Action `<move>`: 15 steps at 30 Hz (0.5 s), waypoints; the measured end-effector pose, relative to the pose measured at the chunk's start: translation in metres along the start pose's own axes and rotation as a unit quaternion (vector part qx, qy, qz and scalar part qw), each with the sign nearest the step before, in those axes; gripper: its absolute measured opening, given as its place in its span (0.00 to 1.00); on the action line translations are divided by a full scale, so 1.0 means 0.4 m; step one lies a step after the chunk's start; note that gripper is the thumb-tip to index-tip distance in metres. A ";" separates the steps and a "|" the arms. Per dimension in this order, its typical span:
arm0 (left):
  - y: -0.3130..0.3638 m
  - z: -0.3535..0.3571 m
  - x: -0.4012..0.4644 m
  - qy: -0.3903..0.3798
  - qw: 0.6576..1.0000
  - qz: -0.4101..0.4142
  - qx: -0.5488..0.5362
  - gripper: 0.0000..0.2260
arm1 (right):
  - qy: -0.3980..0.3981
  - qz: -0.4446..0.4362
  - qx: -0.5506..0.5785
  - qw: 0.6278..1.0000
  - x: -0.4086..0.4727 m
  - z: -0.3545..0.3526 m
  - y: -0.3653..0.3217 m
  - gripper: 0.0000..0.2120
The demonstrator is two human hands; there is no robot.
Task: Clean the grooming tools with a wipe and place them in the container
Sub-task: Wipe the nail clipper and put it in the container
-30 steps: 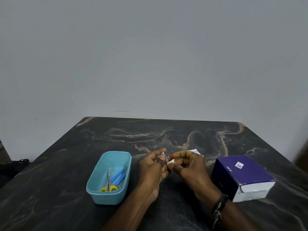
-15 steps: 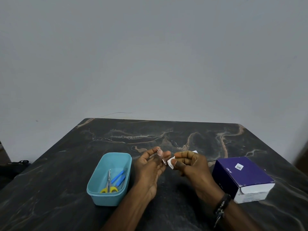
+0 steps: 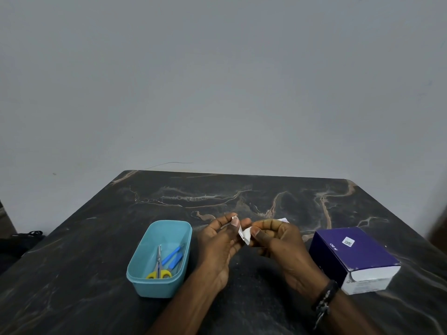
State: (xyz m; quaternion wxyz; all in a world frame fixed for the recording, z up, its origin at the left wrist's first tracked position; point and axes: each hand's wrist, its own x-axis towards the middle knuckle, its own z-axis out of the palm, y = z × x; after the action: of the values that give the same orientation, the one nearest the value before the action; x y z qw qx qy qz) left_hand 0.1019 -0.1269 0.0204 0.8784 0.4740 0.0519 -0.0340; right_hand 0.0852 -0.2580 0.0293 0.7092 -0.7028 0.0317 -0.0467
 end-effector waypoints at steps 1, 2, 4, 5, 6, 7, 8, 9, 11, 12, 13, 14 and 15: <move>-0.001 -0.001 0.001 0.000 1.000 0.000 0.003 0.08 | -0.001 -0.001 0.000 1.000 -0.001 -0.001 -0.001 0.03; -0.002 -0.001 0.001 -0.002 1.000 -0.002 0.006 0.09 | -0.002 -0.003 0.000 1.000 -0.001 -0.001 -0.003 0.03; -0.003 -0.001 0.002 -0.004 1.000 -0.007 0.010 0.09 | -0.003 -0.002 -0.001 1.000 -0.003 -0.003 -0.007 0.03; -0.003 -0.001 0.002 -0.003 1.000 -0.011 0.013 0.09 | -0.004 -0.001 0.002 1.000 -0.003 -0.004 -0.009 0.04; -0.004 -0.002 0.002 -0.002 1.000 -0.013 0.016 0.09 | -0.006 0.002 0.007 1.000 -0.003 -0.005 -0.012 0.04; -0.004 -0.002 0.003 -0.002 1.000 -0.014 0.019 0.09 | -0.008 0.005 0.013 1.000 -0.004 -0.006 -0.014 0.03; -0.004 -0.003 0.003 -0.002 1.000 -0.015 0.022 0.09 | -0.012 0.008 0.018 1.000 -0.004 -0.006 -0.017 0.03; -0.004 -0.003 0.003 -0.002 1.000 -0.015 0.024 0.09 | -0.014 0.012 0.021 1.000 -0.005 -0.006 -0.019 0.04; -0.004 -0.004 0.003 -0.002 0.999 -0.017 0.028 0.08 | -0.019 0.017 0.022 0.999 -0.006 -0.007 -0.022 0.04; -0.004 -0.004 0.003 -0.002 0.999 -0.018 0.029 0.08 | -0.021 0.018 0.022 0.999 -0.007 -0.007 -0.023 0.04; -0.004 -0.005 0.002 -0.003 0.999 -0.019 0.031 0.08 | -0.022 0.017 0.021 0.999 -0.009 -0.006 -0.023 0.04; -0.004 -0.005 0.002 -0.005 0.999 -0.019 0.033 0.07 | -0.023 0.013 0.018 0.999 -0.010 -0.006 -0.023 0.04; -0.004 -0.006 0.001 -0.007 0.999 -0.020 0.037 0.07 | -0.022 0.006 0.011 1.000 -0.012 -0.005 -0.023 0.04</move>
State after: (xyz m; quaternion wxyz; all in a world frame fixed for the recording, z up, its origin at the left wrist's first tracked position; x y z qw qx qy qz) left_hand 0.1019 -0.1259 0.0179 0.8596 0.5049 0.0536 -0.0568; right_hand 0.0802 -0.2595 0.0383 0.7176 -0.6956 0.0195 -0.0276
